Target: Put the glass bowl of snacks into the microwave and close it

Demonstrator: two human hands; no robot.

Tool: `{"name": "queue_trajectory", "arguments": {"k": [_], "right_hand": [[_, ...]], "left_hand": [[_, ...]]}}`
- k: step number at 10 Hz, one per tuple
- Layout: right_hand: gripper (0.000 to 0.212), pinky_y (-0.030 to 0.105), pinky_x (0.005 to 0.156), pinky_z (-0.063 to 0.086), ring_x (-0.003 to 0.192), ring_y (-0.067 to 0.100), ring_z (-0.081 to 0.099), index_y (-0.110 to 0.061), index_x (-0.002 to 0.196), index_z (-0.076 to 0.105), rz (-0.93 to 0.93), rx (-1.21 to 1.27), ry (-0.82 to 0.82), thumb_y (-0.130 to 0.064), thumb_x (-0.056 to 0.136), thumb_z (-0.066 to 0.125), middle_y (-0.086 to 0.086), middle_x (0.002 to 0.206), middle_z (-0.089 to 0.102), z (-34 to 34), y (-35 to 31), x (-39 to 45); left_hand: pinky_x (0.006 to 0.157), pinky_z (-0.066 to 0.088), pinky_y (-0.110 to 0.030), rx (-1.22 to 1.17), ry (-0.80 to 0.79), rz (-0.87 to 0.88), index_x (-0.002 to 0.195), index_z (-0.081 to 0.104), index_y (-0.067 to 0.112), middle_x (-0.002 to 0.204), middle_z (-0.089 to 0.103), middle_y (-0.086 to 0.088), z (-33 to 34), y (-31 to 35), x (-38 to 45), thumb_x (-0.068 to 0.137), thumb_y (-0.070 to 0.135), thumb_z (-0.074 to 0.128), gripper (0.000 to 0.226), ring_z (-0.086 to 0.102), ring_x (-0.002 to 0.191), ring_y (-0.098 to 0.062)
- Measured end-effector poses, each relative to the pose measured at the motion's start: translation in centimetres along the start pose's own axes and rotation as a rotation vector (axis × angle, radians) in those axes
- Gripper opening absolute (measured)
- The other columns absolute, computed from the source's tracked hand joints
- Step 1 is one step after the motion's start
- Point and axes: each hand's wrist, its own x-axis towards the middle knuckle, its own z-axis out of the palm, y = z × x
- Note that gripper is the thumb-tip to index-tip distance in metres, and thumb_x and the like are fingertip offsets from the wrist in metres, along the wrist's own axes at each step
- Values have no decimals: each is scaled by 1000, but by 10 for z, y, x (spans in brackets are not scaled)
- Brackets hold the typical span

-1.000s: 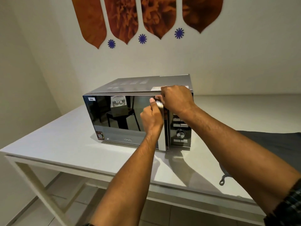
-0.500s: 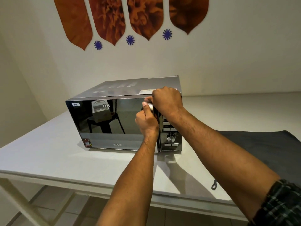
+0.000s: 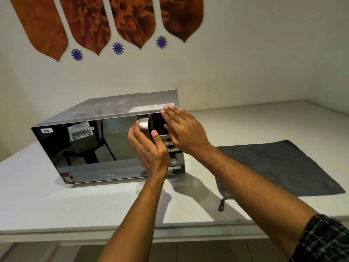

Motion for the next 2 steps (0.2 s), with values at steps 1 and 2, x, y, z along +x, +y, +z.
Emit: {"name": "queue_trajectory", "arguments": {"k": [1, 2], "right_hand": [[51, 37, 120, 30, 145, 24, 40, -4, 148, 45, 26, -23, 36, -25, 101, 49, 13, 154, 45, -6, 22, -35], [55, 36, 122, 26, 149, 21, 32, -6, 152, 39, 170, -73, 8, -28, 103, 47, 11, 158, 38, -15, 54, -78]], "left_hand": [[121, 22, -32, 95, -69, 235, 154, 31, 9, 161, 32, -11, 6, 3, -18, 100, 32, 36, 59, 29, 149, -23], [126, 9, -38, 124, -325, 449, 158, 21, 7, 168, 17, -9, 31, 11, -47, 103, 36, 28, 63, 10, 156, -20]]}}
